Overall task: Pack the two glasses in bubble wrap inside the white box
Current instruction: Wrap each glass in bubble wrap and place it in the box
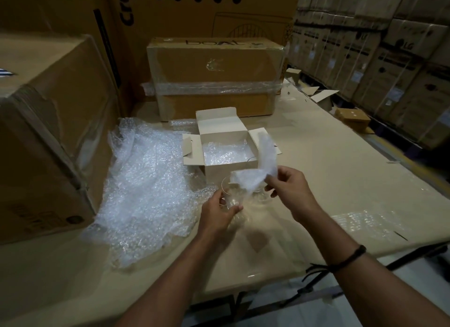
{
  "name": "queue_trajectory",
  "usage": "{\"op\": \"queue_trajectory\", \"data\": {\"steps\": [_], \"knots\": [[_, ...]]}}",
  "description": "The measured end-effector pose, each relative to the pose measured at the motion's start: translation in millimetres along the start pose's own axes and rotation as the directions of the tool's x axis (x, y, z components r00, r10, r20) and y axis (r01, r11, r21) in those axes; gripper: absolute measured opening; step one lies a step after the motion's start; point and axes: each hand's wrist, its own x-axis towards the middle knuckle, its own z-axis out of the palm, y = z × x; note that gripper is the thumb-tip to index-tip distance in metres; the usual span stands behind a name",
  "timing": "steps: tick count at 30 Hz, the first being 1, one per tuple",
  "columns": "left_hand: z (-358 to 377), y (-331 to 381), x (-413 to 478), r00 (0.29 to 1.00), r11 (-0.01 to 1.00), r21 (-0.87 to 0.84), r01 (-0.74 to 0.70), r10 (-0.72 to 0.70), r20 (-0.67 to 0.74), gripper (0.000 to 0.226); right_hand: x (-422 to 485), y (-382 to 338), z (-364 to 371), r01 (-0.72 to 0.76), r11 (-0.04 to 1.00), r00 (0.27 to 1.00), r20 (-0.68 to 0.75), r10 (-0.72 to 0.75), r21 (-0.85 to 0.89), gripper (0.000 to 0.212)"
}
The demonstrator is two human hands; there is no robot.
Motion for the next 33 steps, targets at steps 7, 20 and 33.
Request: {"op": "queue_trajectory", "data": {"steps": [7,20,33], "knots": [[1,2,1,0.999,0.996,-0.066,0.053,-0.052,0.017,0.028,1,-6,36,0.407,0.584,0.853,0.063,-0.518,-0.702,0.016],[0,3,3,0.998,0.993,-0.097,0.065,-0.063,0.021,0.036,22,-20,20,0.707,0.256,0.705,0.689,-0.171,-0.66,0.056],[1,0,5,0.999,0.998,0.028,0.051,-0.052,0.003,0.035,24,-47,34,0.682,0.232,0.687,0.717,0.121,-0.693,0.053]]}}
